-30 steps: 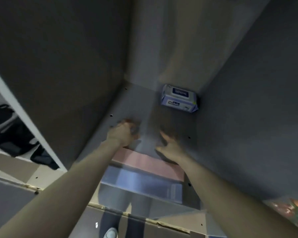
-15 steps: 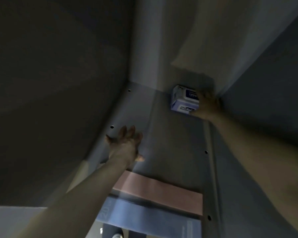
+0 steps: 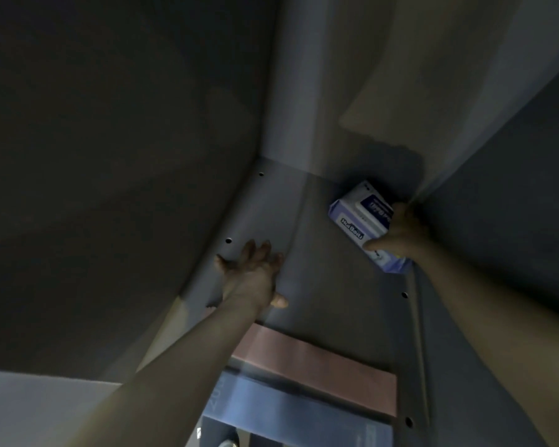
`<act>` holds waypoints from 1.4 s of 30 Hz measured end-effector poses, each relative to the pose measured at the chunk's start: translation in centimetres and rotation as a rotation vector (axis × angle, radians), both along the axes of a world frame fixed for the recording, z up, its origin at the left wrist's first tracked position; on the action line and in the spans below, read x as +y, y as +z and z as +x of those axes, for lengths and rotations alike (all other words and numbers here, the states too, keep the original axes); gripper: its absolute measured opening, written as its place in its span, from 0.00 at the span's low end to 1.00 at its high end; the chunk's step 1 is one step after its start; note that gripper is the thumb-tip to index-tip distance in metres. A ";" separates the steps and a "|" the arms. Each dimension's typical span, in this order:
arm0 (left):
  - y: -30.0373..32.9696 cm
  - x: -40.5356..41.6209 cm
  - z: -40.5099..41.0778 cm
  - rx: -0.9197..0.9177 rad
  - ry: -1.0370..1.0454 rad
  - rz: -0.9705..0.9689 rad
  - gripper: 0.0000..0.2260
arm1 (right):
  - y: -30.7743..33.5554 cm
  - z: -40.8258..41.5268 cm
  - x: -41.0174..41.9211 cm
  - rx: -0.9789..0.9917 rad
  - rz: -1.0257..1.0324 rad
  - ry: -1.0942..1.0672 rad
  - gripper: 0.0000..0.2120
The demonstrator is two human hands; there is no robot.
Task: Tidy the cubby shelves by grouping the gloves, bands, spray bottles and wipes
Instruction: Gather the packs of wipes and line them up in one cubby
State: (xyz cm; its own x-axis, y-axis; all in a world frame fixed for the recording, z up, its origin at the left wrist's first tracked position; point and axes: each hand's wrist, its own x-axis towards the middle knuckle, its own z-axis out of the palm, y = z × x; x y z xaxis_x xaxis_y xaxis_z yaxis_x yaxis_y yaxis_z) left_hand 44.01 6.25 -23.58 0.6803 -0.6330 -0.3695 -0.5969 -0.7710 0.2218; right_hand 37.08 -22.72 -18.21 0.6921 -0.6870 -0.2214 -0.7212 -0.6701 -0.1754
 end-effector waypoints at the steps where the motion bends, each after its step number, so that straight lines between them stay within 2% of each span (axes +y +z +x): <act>1: 0.0 0.0 0.0 0.000 0.000 -0.004 0.43 | -0.2 -0.5 0.6 -0.027 0.023 -0.022 0.51; 5: 0.2 0.1 -0.3 0.015 0.020 -0.007 0.42 | -0.5 -2.3 3.6 -0.078 0.028 -0.055 0.53; 7: 1.0 0.4 -1.0 0.027 0.018 -0.049 0.39 | -0.2 -3.4 5.7 -0.201 0.098 -0.070 0.52; 9: 2.4 0.3 -2.1 0.156 0.106 -0.345 0.35 | 0.3 -4.7 8.1 -0.397 0.246 -0.076 0.49; 11: 5.1 0.0 -4.2 0.396 0.244 -0.709 0.31 | 1.2 -6.0 11.0 -0.546 0.379 -0.115 0.45; 14: 9.5 -0.8 -8.6 0.842 0.435 -0.981 0.35 | 2.7 -8.1 16.3 -0.718 0.530 -0.223 0.36; 15: 10.5 -0.7 -10.2 0.895 0.463 -1.030 0.38 | 3.3 -9.2 18.1 -0.715 0.480 -0.229 0.37; 17: 12.0 0.6 -12.7 0.859 0.480 -1.084 0.45 | 4.6 -12.5 21.3 -0.640 0.275 -0.130 0.42; 19: 13.3 3.1 -14.8 0.830 0.489 -1.187 0.44 | 6.2 -16.8 23.6 -0.671 0.275 0.087 0.50; 21: 14.5 5.8 -17.0 0.855 0.455 -1.299 0.43 | 7.9 -20.7 24.9 -0.752 0.494 0.214 0.48; 23: 15.8 8.2 -19.5 0.860 0.421 -1.356 0.40 | 9.5 -22.8 25.5 -0.857 0.816 0.204 0.42; 25: 17.1 10.2 -22.0 0.840 0.405 -1.384 0.38 | 10.9 -23.9 26.4 -0.889 0.964 0.178 0.39; 30: 19.8 15.4 -25.9 0.750 0.465 -1.472 0.33 | 12.8 -25.2 31.4 -0.907 1.122 0.269 0.38; 34: 21.0 21.6 -27.6 0.606 0.552 -1.465 0.30 | 14.1 -25.3 37.2 -0.820 1.228 0.333 0.40; 37: 21.6 26.5 -28.3 0.529 0.675 -1.451 0.31 | 14.4 -25.0 41.7 -0.766 1.273 0.375 0.42; 42: 22.0 34.5 -27.4 0.437 0.743 -1.426 0.33 | 14.6 -22.8 49.5 -0.715 1.293 0.466 0.37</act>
State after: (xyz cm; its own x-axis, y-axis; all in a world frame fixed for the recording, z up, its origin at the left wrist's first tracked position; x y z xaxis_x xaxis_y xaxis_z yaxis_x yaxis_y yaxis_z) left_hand 16.64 40.74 -1.61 0.9754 -0.2148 -0.0494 0.0754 0.1146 0.9906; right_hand 14.24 26.77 -3.57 0.9999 0.0041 -0.0148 -0.0151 0.0714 -0.9973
